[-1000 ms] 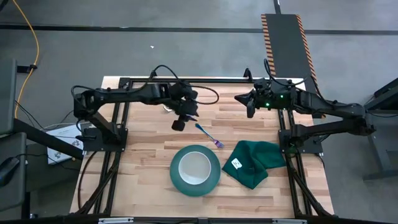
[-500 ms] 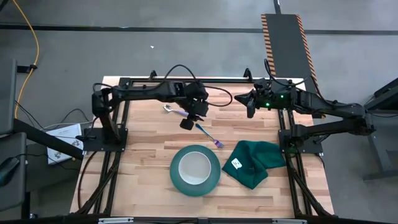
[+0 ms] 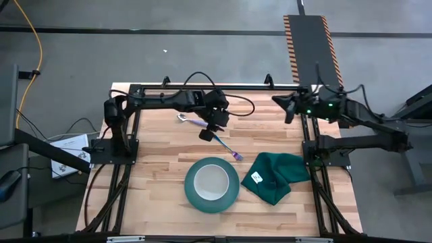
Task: Set table place
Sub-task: Place the purple fork inside the white bowl
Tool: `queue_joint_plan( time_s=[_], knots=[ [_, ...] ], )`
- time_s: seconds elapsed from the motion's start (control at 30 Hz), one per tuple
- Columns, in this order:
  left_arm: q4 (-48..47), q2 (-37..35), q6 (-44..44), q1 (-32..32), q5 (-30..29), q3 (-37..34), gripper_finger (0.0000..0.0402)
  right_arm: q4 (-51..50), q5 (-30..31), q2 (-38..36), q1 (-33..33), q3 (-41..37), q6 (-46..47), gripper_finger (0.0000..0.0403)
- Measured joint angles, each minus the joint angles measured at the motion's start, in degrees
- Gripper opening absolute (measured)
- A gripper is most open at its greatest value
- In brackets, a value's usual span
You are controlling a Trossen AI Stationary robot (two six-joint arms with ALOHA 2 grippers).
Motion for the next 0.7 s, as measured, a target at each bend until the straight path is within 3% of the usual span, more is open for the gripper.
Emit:
queue_joint_plan(
  time_s=[0.37, 0.7],
  knots=[
    [1.9, 3.1, 6.2, -3.1, -0.8, 0.0, 0.0092, -2.7, 0.0, -1.4, 0.0, 0.0, 1.1, 0.0000],
    [2.6, 5.8, 4.9, -3.4, -1.6, 0.0, 0.0092, -2.7, 0.0, -1.1, 0.0, 0.0, 1.2, 0.0000]
  ],
)
